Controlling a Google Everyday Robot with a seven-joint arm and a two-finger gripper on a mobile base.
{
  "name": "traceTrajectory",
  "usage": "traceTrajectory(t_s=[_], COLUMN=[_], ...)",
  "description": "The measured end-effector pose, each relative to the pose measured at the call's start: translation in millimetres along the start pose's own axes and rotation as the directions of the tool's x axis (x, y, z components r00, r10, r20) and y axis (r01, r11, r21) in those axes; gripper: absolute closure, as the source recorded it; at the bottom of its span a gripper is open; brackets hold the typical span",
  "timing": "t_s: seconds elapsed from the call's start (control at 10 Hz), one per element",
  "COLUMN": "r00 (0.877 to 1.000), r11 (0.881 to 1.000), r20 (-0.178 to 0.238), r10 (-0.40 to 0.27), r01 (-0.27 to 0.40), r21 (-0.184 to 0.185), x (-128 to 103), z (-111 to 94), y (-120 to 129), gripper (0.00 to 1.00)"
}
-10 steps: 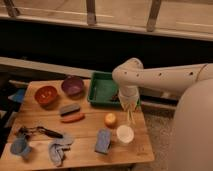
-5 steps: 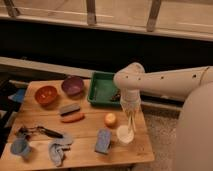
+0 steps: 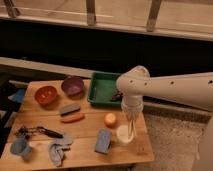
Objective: Place banana in paper cup
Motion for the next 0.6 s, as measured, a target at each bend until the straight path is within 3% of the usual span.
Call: traceTrajectory(t_s=[0.4, 0.6], r00=[0.995, 0.99], r11=[0.999, 0.997], r20=[-0.091, -0.123], r10=[-0.05, -0.071], r01=[0.05, 0.068], r21=[-0.004, -0.027], x=[27.5, 34.4], z=[13.8, 25.0], y=[7.9, 16.6], gripper=[1.0, 0.87])
